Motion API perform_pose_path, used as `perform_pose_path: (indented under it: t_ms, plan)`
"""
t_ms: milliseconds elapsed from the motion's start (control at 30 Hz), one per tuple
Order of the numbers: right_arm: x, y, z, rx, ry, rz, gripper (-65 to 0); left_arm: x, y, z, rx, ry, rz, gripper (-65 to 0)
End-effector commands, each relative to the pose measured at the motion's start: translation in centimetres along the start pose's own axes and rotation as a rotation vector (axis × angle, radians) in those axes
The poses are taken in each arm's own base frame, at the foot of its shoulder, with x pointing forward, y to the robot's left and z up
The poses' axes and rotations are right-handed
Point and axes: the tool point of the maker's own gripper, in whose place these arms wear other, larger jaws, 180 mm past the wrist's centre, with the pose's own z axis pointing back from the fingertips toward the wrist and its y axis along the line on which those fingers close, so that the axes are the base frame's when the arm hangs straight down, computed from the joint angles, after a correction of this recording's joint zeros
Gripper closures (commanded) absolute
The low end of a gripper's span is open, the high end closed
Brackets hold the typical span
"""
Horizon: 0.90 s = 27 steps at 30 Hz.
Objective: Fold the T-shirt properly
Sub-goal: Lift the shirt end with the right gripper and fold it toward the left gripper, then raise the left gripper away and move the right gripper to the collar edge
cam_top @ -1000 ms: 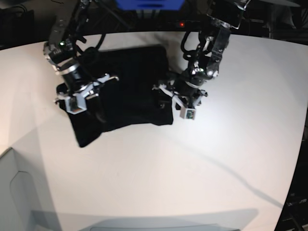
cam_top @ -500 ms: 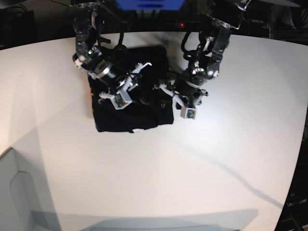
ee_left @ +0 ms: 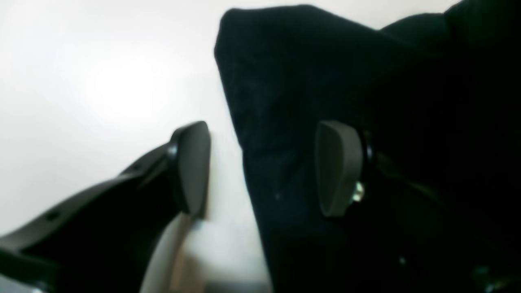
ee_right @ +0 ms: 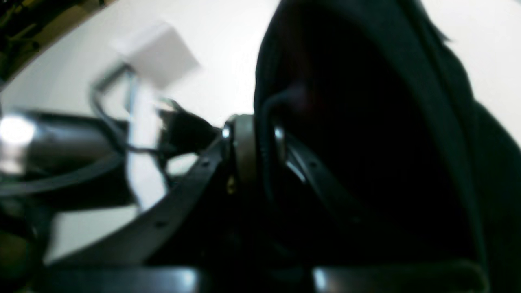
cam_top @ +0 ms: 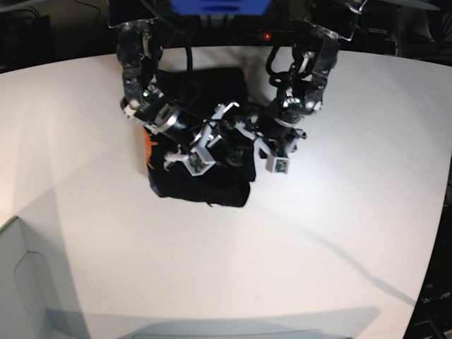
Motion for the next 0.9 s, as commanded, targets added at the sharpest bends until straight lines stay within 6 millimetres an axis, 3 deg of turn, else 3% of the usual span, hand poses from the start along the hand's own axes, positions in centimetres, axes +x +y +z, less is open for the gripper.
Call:
perform_pose_path:
  t_ms: [0, 200, 367, 600, 767, 867]
  plan:
    - [2.0, 0.1, -0.1, 0.014, -0.075, -0.002, 0.0, 1.7, -0.7, 0.5, -0.022, -0.057, -0.004, -39.8]
    - [1.6, -0.1, -0.1, 0.013, -0.067, -0.008, 0.0, 4.3, -0.3, 1.9, -0.013, -0.129, 0.007, -39.8]
    - [1.8, -0.1, -0.1, 0.013, -0.072, -0.004, 0.0, 3.7, 3.3, 4.0, 0.076, -0.149, 0.071, -38.9]
    - [1.3, 1.1, -1.1, 0.056, -0.050, -0.003, 0.0, 2.5, 7.0, 5.3, 0.169, -0.144, 0.120, -15.8]
    - [0.9, 0.6, -1.9, 0.063, -0.033, -0.008, 0.0, 3.3, 10.2, 7.0, 0.251, -0.184, 0.152, -14.4]
    - [0.7, 0.6, -1.9, 0.063, -0.028, -0.009, -9.3, 3.4, 11.5, 7.7, 0.286, -0.195, 0.166, -14.4]
